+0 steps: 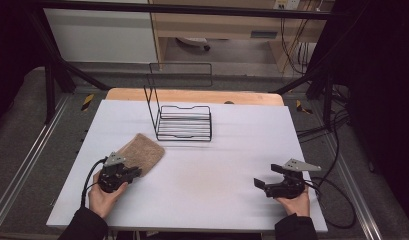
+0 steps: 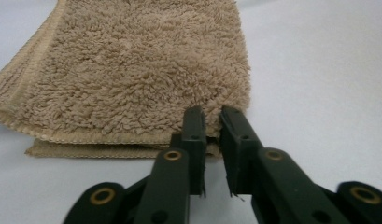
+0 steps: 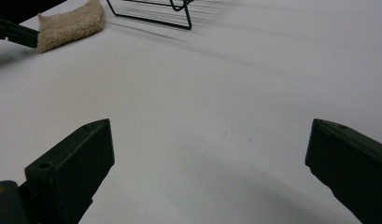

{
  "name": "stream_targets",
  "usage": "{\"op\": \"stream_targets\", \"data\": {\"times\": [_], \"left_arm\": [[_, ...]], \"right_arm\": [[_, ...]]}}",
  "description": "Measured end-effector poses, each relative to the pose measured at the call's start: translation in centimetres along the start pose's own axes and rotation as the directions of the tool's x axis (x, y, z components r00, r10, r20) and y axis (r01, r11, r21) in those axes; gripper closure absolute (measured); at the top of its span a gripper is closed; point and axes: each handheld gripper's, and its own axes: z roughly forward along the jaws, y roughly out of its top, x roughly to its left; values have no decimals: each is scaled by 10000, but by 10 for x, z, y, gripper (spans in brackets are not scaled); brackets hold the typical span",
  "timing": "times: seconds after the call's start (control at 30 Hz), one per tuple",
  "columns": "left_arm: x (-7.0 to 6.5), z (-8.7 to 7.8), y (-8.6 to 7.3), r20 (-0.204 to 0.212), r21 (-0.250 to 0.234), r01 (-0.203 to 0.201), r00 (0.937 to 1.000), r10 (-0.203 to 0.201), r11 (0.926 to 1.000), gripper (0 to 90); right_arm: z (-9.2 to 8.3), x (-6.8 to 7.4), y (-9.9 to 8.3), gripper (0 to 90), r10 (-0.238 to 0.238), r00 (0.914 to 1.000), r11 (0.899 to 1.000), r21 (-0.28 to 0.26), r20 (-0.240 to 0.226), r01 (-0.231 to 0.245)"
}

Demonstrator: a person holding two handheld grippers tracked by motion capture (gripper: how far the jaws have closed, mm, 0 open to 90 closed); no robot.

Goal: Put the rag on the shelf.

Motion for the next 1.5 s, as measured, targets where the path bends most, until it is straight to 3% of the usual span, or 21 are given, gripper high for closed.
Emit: {"op": "stream_targets", "data": {"times": [0.13, 0.3, 0.47, 0.73, 0.77, 0.87, 0.9, 0.97, 1.07, 1.23, 1.3, 1.43, 1.5], "left_arm": [[-1, 0, 1, -22, 21, 82, 10000, -82, 10000, 857], [-4, -8, 4, 83, -293, 299, 9995, -297, 9991, 867], [-11, -16, 8, 401, -519, 441, 9983, -421, 9977, 871], [-38, -17, 14, 1070, -500, 53, 9943, 1, 9987, 874], [-48, -17, 16, 1347, -515, -114, 9907, 182, 9986, 874], [-64, -15, 18, 1725, -469, -398, 9839, 474, 9981, 874], [-64, -15, 18, 1725, -469, -398, 9839, 474, 9981, 874], [-80, -10, 19, 2011, -407, -577, 9774, 647, 9975, 874], [-92, -4, 21, 2195, -379, -646, 9730, 713, 9972, 874], [-99, 6, 22, 2132, -263, -815, 9733, 852, 9963, 870], [-98, 11, 20, 2135, -206, -967, 9719, 989, 9951, 839], [-95, 7, 22, 1885, -405, -1138, 9748, 1194, 9927, 651], [-85, -1, 25, 1718, -610, -1104, 9779, 1194, 9920, 576]], "right_arm": [[0, 0, 0, 18, -6, 10000, 10000, -1, 0, 6], [0, 0, 0, 18, 2, 10000, 10000, 11, 3, -2], [0, 0, 0, 19, -17, 10000, 10000, 32, -7, 17], [0, 0, 0, 20, 1, 10000, 10000, 42, -17, -1], [0, 0, 0, 20, 1, 10000, 10000, 50, -22, -1], [1, 0, 0, 21, -1, 10000, 10000, 56, -18, 1], [1, 0, 0, 21, 1, 10000, 10000, 55, -13, -1], [1, 0, 0, 21, 3, 10000, 10000, 54, -11, -3], [1, 1, 0, 22, -1, 10000, 10000, 69, -15, 2], [2, 1, 0, 23, -75, 10000, 9999, 139, -5, 75], [3, 3, 0, 22, -120, 9999, 9997, 203, 12, 119], [5, 4, 1, 23, -127, 9999, 9996, 253, 32, 126], [6, 5, 1, 25, -126, 9999, 9996, 263, 48, 125]]}}
